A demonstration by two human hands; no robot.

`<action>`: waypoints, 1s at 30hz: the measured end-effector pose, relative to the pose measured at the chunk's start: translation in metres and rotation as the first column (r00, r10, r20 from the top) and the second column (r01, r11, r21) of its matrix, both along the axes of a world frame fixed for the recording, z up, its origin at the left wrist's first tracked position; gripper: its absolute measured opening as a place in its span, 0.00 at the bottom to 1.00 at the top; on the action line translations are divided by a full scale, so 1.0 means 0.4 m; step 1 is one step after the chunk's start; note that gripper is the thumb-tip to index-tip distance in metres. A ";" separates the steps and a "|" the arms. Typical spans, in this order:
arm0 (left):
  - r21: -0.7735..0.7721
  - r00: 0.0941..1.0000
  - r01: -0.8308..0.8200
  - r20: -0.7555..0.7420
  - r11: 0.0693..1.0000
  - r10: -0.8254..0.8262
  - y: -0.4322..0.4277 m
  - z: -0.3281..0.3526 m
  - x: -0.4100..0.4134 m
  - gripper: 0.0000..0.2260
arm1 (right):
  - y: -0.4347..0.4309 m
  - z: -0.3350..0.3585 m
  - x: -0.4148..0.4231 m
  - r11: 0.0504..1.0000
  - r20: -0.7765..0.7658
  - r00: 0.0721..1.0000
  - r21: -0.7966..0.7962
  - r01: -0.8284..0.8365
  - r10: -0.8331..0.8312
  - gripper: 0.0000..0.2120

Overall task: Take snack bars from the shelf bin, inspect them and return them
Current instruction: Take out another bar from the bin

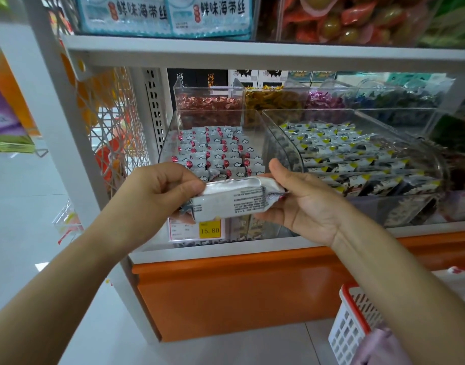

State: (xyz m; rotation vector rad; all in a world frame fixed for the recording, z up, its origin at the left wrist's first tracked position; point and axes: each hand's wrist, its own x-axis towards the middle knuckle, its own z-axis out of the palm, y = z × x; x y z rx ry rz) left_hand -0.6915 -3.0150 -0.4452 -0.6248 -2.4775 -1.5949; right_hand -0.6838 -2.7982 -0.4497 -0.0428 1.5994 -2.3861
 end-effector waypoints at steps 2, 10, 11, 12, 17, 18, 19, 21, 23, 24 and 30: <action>0.031 1.000 0.005 0.004 1.000 -0.005 0.001 0.000 0.001 0.08 | -0.002 -0.004 -0.002 1.000 -0.006 1.000 0.002 0.026 -0.026 0.21; -0.133 0.997 0.071 0.014 0.989 -0.070 0.004 -0.002 0.010 0.16 | 0.006 -0.015 -0.015 0.987 -0.066 0.984 -0.010 0.162 -0.163 0.18; -0.115 0.998 0.059 0.016 0.992 -0.057 0.007 -0.004 0.007 0.15 | 0.007 -0.013 -0.014 0.989 -0.102 0.984 -0.031 0.142 -0.144 0.20; -0.063 0.998 0.053 0.039 0.997 -0.051 0.010 -0.006 0.005 0.15 | 0.006 -0.011 -0.014 0.993 -0.150 0.982 -0.053 0.106 -0.112 0.21; 0.079 0.993 0.044 0.101 0.996 -0.052 0.035 -0.010 -0.010 0.11 | -0.012 -0.007 -0.026 0.926 -0.446 0.889 0.285 0.248 -0.101 0.18; 0.087 0.996 0.032 0.084 0.996 -0.040 0.043 -0.008 -0.014 0.11 | -0.018 0.001 -0.034 0.900 -0.480 0.866 0.301 0.314 -0.141 0.13; 0.082 0.998 0.008 0.064 0.997 -0.013 0.052 -0.003 -0.021 0.11 | -0.024 0.012 -0.044 0.886 -0.499 0.849 0.297 0.356 -0.174 0.09; 0.030 0.997 -0.078 0.000 0.997 0.078 0.077 0.009 -0.053 0.13 | -0.027 0.040 -0.075 0.841 -0.546 0.807 0.310 0.443 -0.224 0.04; -0.078 0.979 -0.195 -0.078 0.978 0.188 0.105 0.017 -0.113 0.16 | -0.024 0.073 -0.122 0.754 -0.616 0.748 0.365 0.547 -0.245 0.03; -0.159 0.969 -0.239 -0.107 0.958 0.224 0.120 0.019 -0.150 0.17 | -0.022 0.091 -0.149 0.717 -0.637 0.730 0.386 0.580 -0.248 0.05; -0.640 0.921 -0.371 -0.157 0.673 0.358 0.165 0.005 -0.382 0.26 | -0.019 0.149 -0.290 0.564 -0.657 0.723 0.520 0.641 -0.215 0.06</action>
